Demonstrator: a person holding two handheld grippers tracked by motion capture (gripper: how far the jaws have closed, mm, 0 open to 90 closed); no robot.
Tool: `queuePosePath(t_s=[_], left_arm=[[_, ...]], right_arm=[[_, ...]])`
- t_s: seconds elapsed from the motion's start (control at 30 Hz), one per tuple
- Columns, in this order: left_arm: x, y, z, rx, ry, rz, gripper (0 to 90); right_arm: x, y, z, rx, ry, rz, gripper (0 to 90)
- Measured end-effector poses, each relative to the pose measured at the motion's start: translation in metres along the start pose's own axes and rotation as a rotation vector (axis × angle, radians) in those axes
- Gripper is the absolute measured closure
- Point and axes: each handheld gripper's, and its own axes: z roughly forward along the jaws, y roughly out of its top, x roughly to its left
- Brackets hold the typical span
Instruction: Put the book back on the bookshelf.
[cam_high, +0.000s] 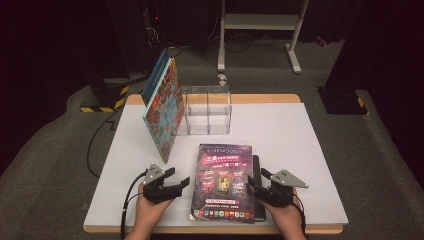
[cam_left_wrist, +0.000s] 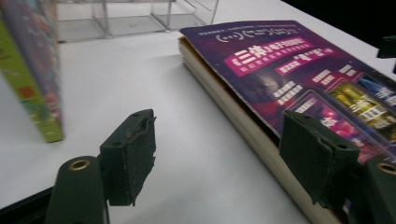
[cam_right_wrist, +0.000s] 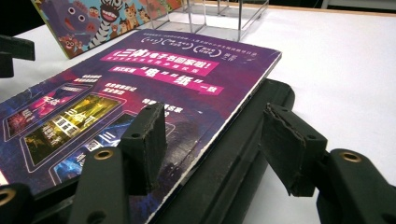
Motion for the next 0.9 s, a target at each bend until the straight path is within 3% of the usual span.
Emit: queuePosePath(t_s=[0.23,0.33,0.73,0.9], left_arm=[[-0.016,-0.008,0.017,0.036,-0.018,0.019,23.2],[-0.019,-0.011,0.026,0.078,-0.019,0.029,21.5],[-0.026,-0.018,0.035,0.104,-0.072,0.008,20.0],[-0.028,-0.019,0.037,0.108,-0.097,-0.032,20.1]], right_arm=[[-0.001,-0.001,0.000,0.007,-0.003,0.004,39.3],[0.000,-0.001,0.000,0.013,0.000,0.004,38.2],[0.005,-0.003,0.003,0.035,-0.001,-0.015,37.6],[0.007,-0.004,0.003,0.035,0.000,-0.019,37.6]])
